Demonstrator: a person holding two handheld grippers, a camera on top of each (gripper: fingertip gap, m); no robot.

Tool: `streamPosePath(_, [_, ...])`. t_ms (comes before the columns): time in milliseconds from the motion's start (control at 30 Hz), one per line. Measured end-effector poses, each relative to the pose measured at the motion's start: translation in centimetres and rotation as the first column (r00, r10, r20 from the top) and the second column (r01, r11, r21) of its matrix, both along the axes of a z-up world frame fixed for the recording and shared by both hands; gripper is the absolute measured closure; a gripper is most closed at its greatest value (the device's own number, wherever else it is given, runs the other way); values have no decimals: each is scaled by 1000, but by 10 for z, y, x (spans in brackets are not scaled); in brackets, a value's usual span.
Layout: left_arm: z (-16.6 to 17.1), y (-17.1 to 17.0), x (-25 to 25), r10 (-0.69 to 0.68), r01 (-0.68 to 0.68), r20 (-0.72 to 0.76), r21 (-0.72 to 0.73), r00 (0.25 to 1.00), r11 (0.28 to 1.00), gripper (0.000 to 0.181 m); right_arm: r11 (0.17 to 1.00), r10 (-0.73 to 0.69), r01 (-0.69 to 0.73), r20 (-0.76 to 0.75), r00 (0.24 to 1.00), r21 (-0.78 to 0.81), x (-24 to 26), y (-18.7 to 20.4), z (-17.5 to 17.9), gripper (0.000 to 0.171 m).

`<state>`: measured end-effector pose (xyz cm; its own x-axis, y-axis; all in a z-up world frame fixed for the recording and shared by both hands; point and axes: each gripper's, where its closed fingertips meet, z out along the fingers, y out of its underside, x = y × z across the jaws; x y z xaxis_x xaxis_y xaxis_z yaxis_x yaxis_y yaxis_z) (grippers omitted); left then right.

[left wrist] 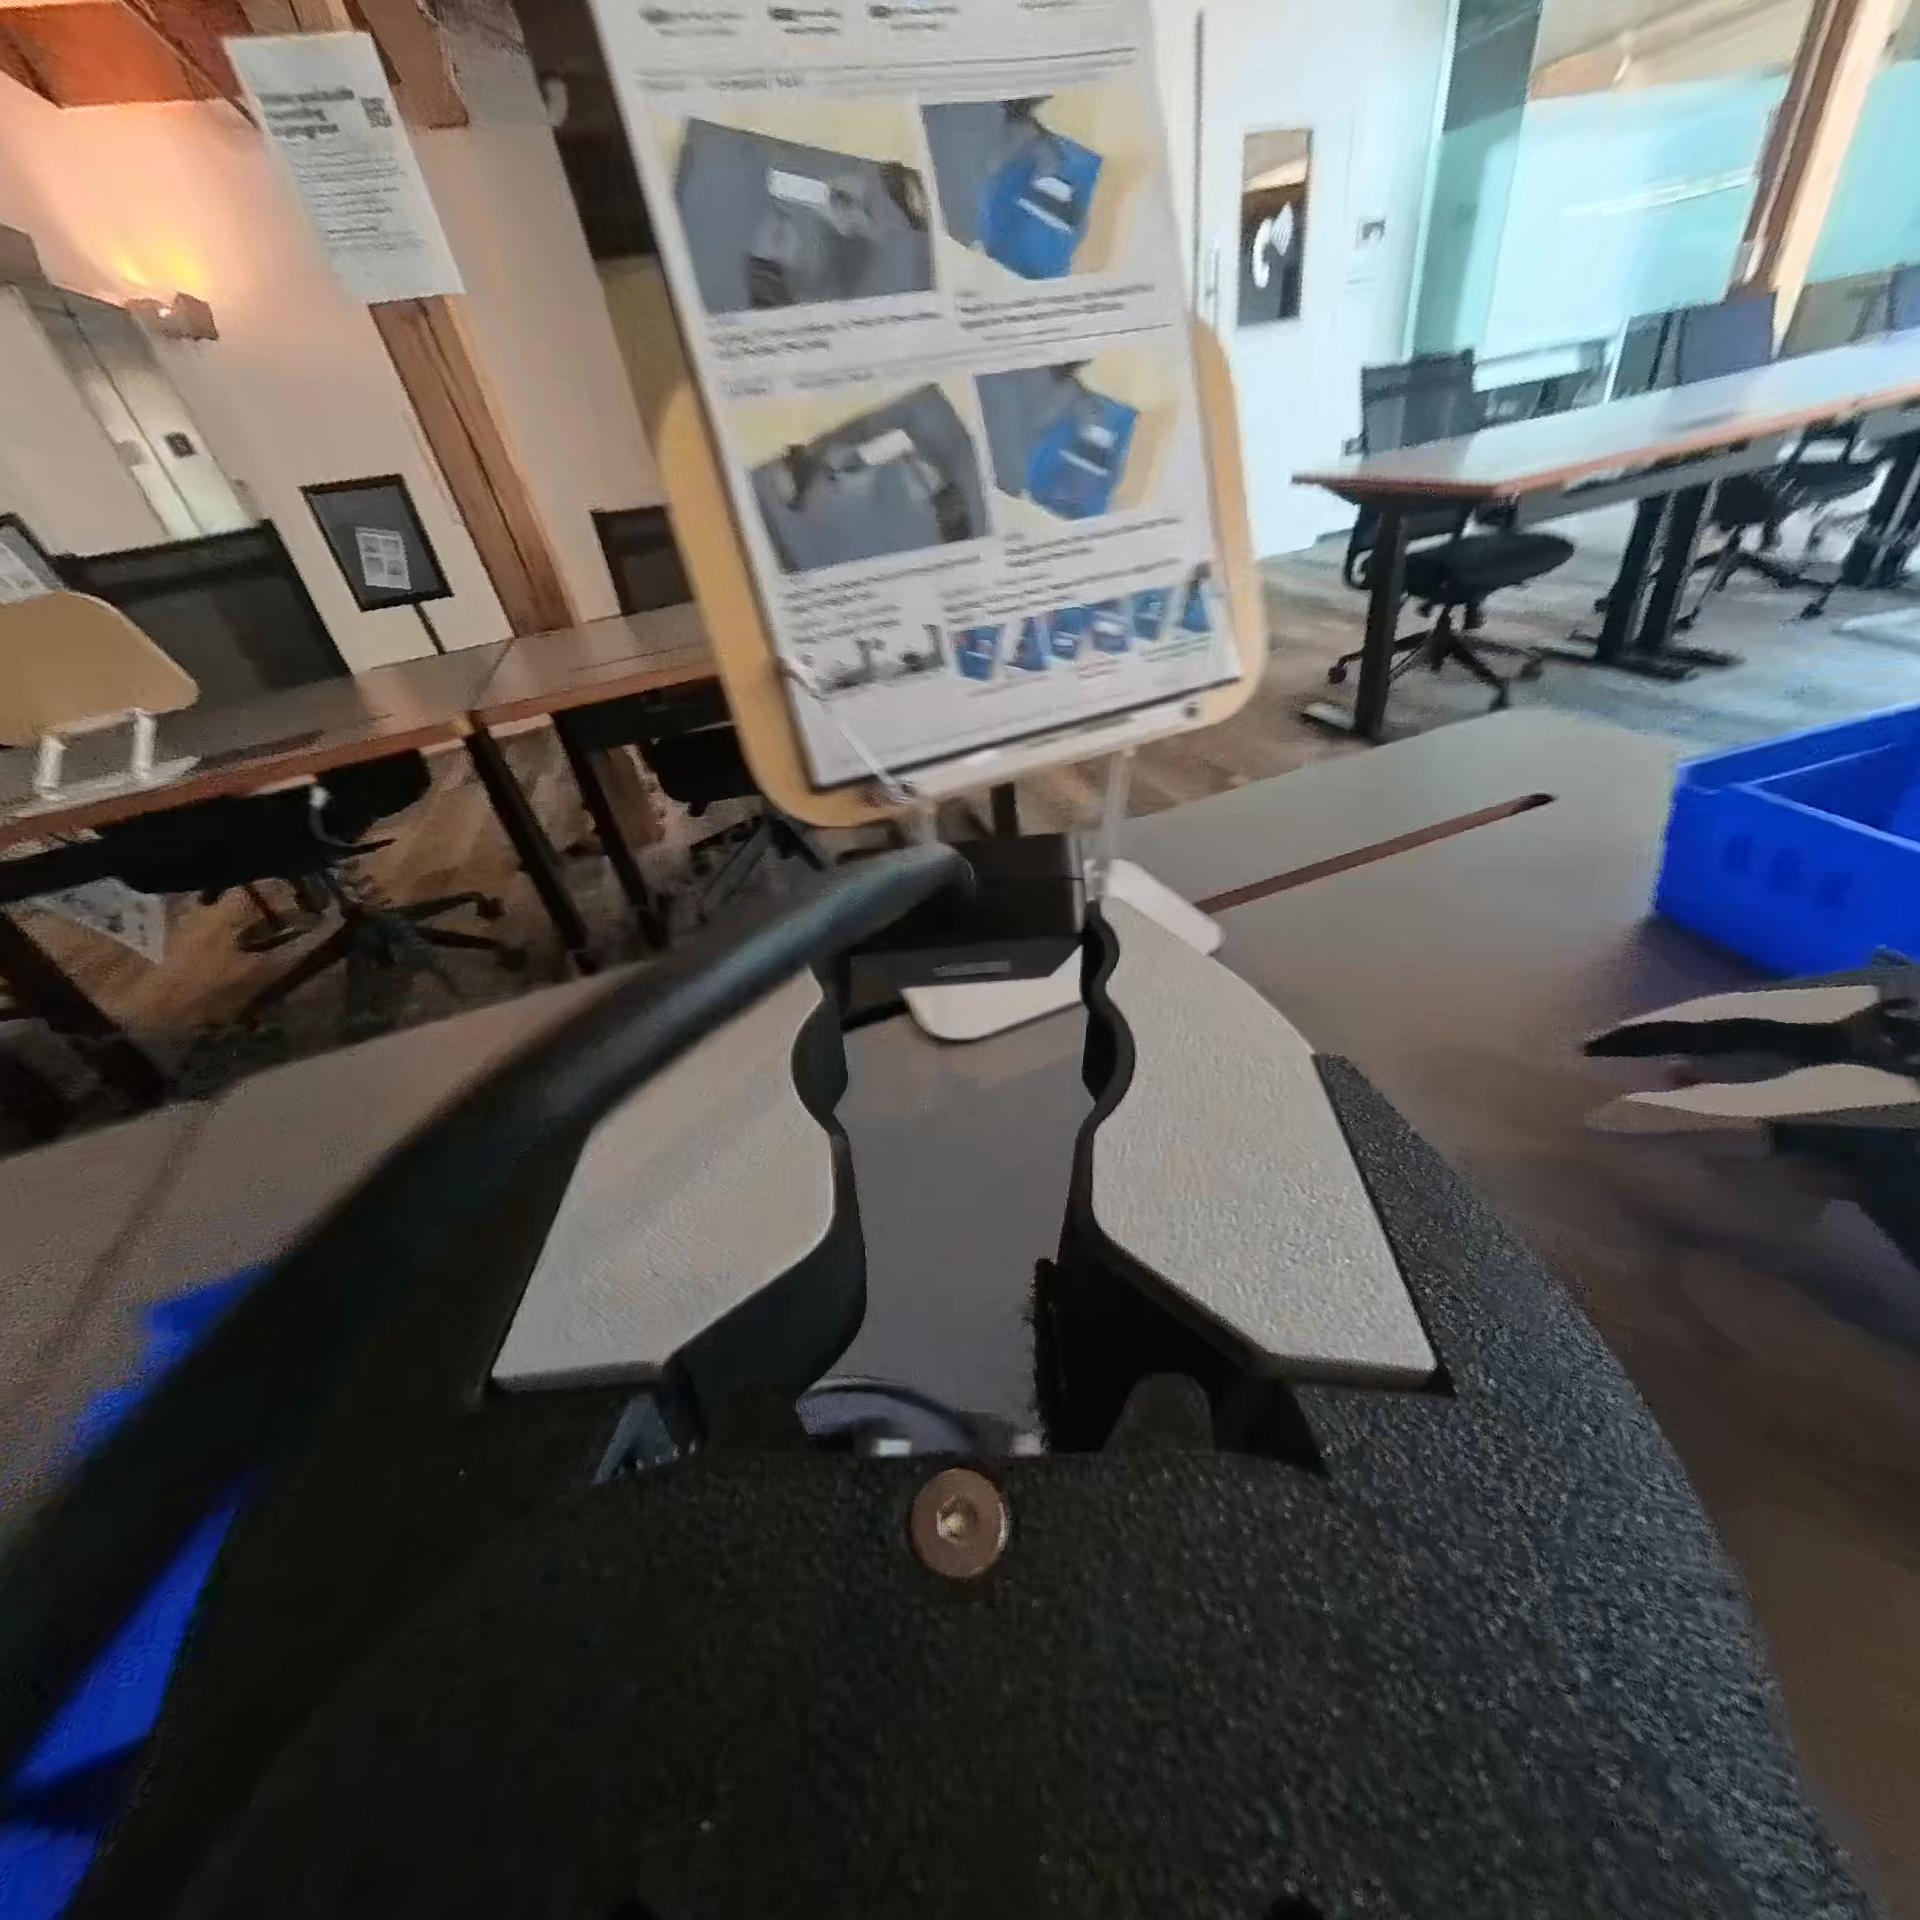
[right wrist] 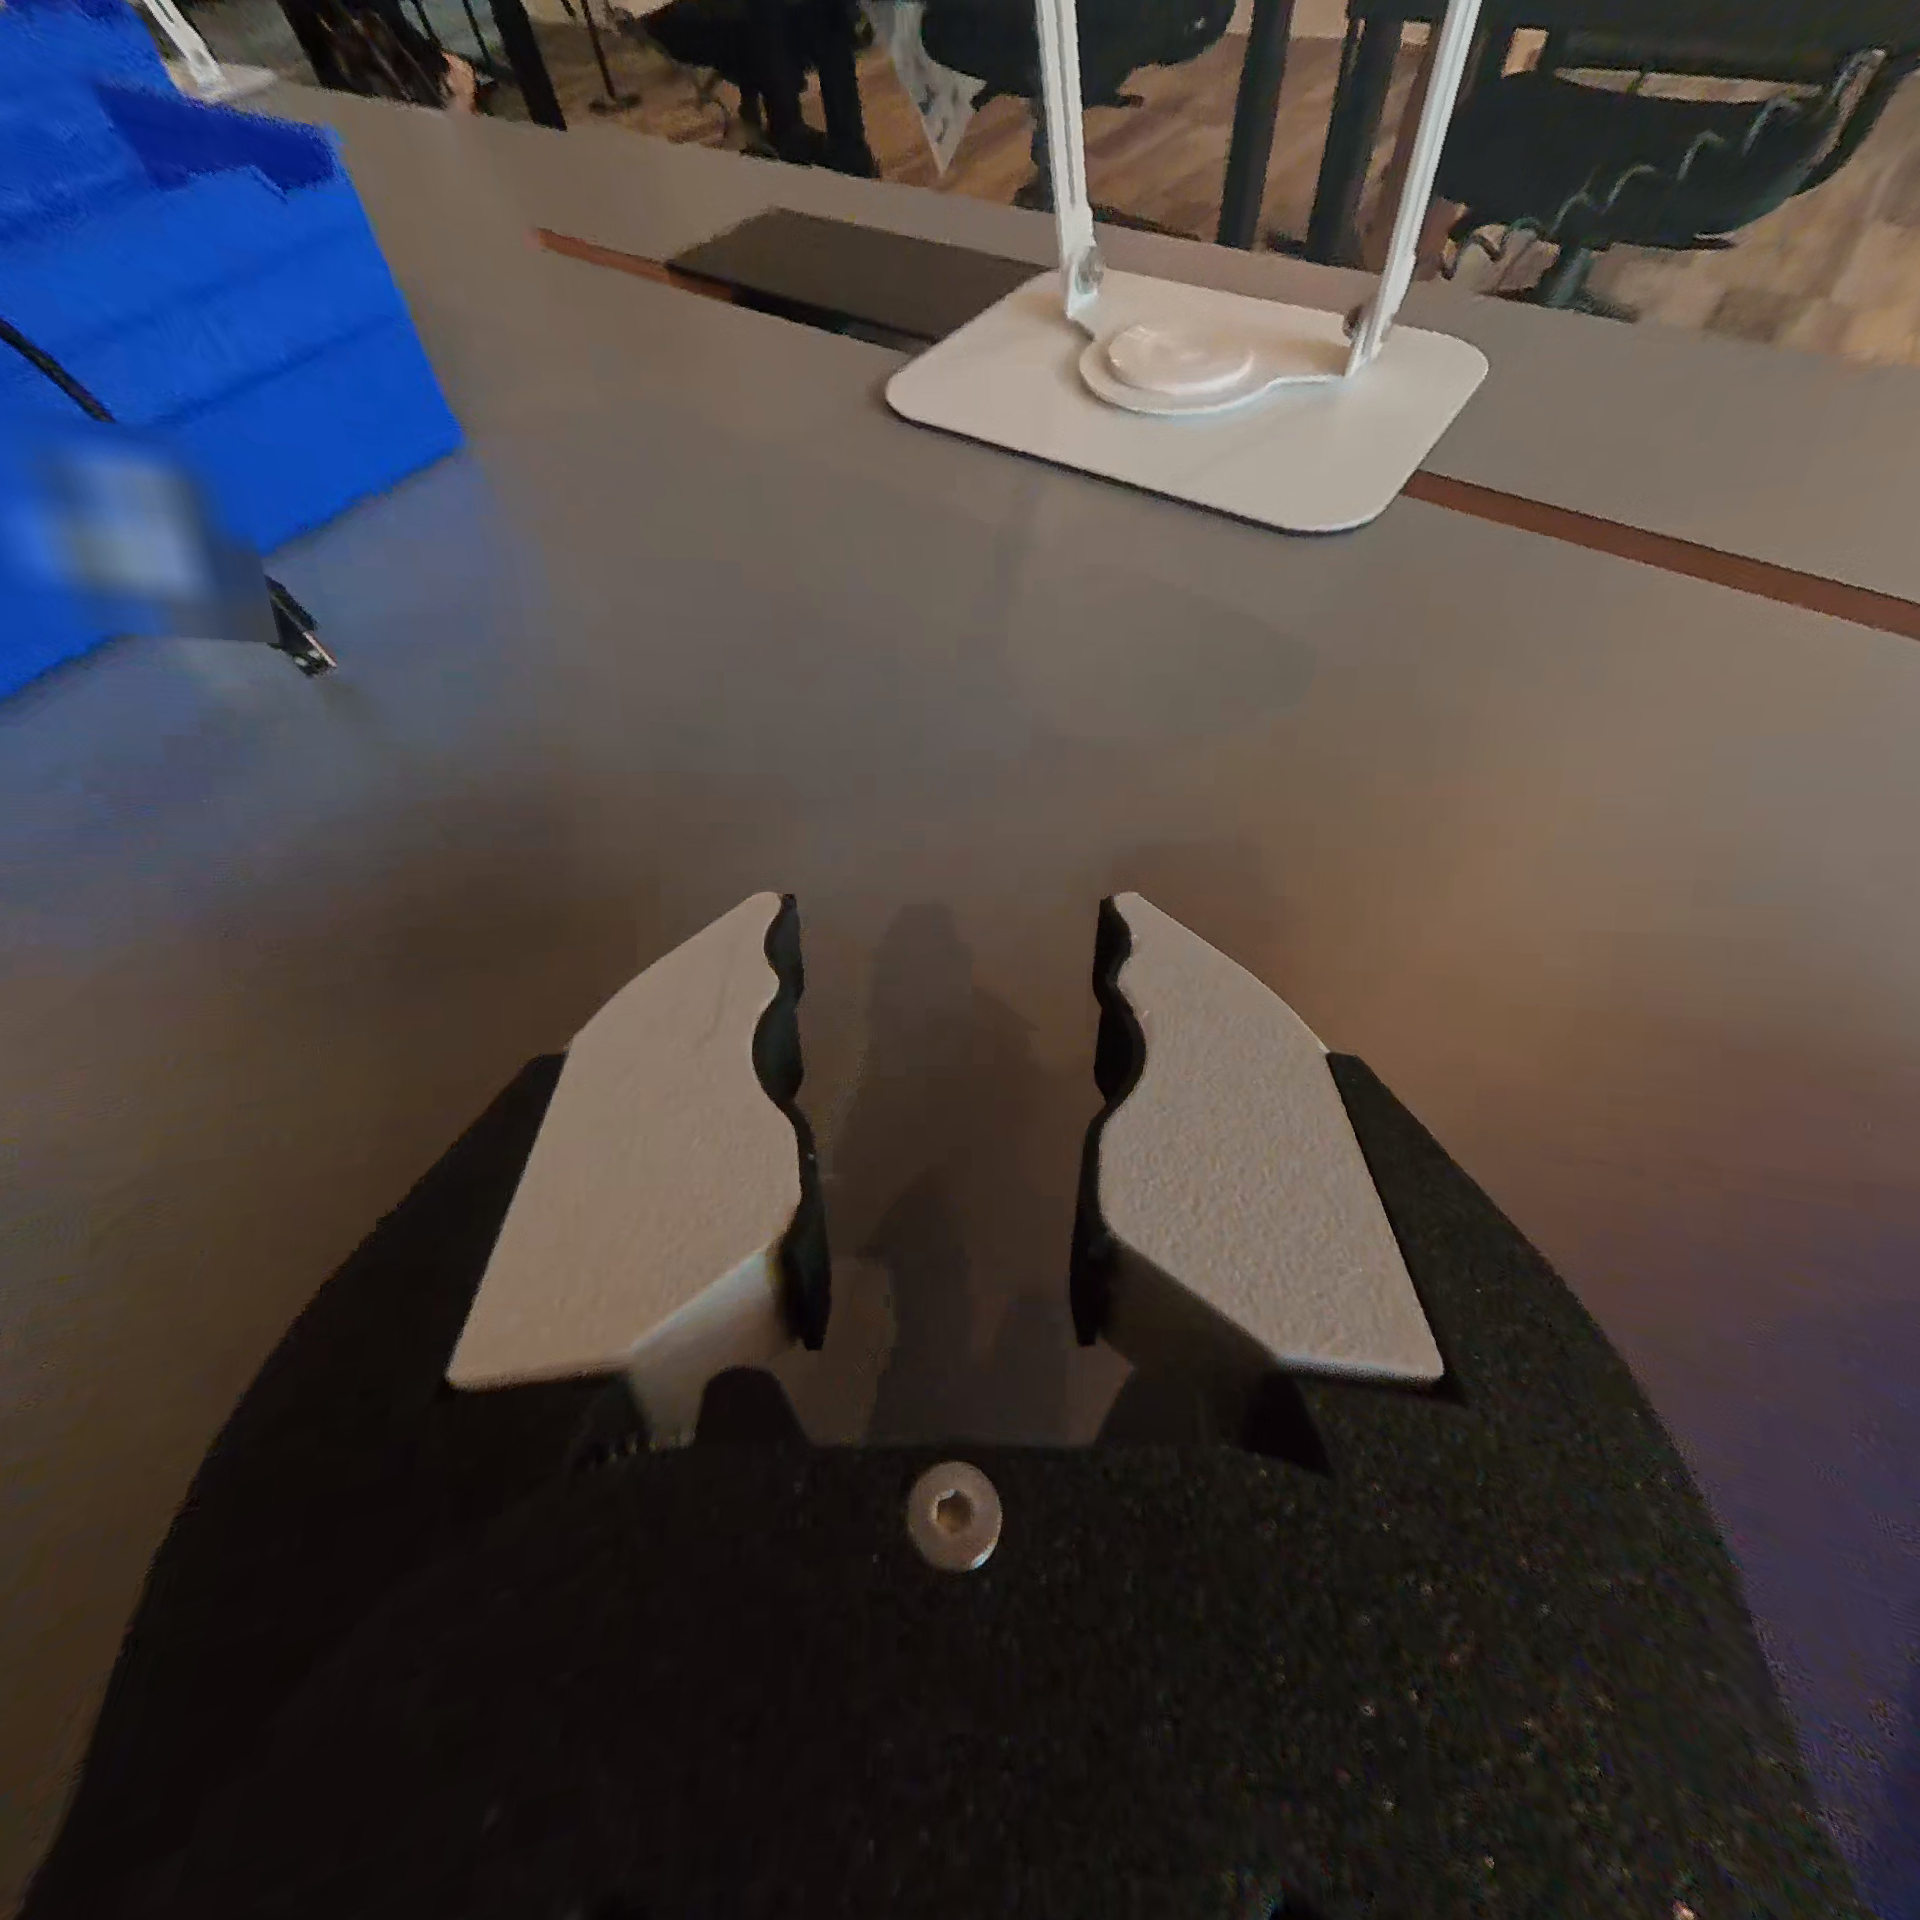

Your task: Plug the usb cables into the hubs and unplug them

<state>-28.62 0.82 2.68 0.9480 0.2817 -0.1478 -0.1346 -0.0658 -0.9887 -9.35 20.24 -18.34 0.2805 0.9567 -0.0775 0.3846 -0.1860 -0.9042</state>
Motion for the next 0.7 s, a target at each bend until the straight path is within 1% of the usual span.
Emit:
streamPosePath(100, [46, -14, -52, 17, -17, -2, -68, 1000, 998, 138, 1000, 2, -2, -15, 1000, 0, 1, -2, 4, 118])
streamPosePath(167, [74, -13, -65, -60, 63, 45, -78, 997, 995, 138, 1000, -2, 2, -10, 1000, 0, 2, -1, 4, 118])
streamPosePath(200, [83, -11, -70, -95, 102, 83, -84, 992, 991, 138, 1000, -7, 7, -11, 1000, -4, 2, -1, 4, 118])
streamPosePath(233, [89, -9, -80, -97, 105, 88, -98, 991, 990, 138, 1000, -9, 9, -13, 1000, -7, 2, 0, 4, 118])
streamPosePath(300, [94, -7, -101, -46, 48, 20, -160, 999, 986, 138, 1000, -14, 14, -15, 1000, -11, 3, 1, 4, 118])
streamPosePath(333, [94, -6, -108, -41, 39, -3, -190, 999, 981, 138, 1000, -22, 22, -17, 1000, -14, 4, 2, 4, 118])
streamPosePath(367, [90, -3, -111, -59, 61, 18, -213, 998, 975, 138, 1000, -26, 26, -18, 999, -17, 4, 3, 4, 118])
streamPosePath(433, [72, 4, -109, -142, 163, 102, -240, 985, 957, 138, 999, -32, 31, -21, 999, -25, 5, 5, 4, 118])
streamPosePath(533, [27, 7, -116, -203, 245, 154, -342, 967, 907, 138, 999, -38, 37, -26, 999, -29, 6, 6, 5, 119])
streamPosePath(633, [-10, 8, -127, -227, 320, 255, -423, 940, 848, 138, 999, -40, 39, -21, 999, -36, 6, 7, 3, 119])
streamPosePath(700, [-28, 5, -136, -222, 336, 275, -498, 935, 799, 137, 999, -42, 41, -14, 999, -33, 7, 7, 2, 119])
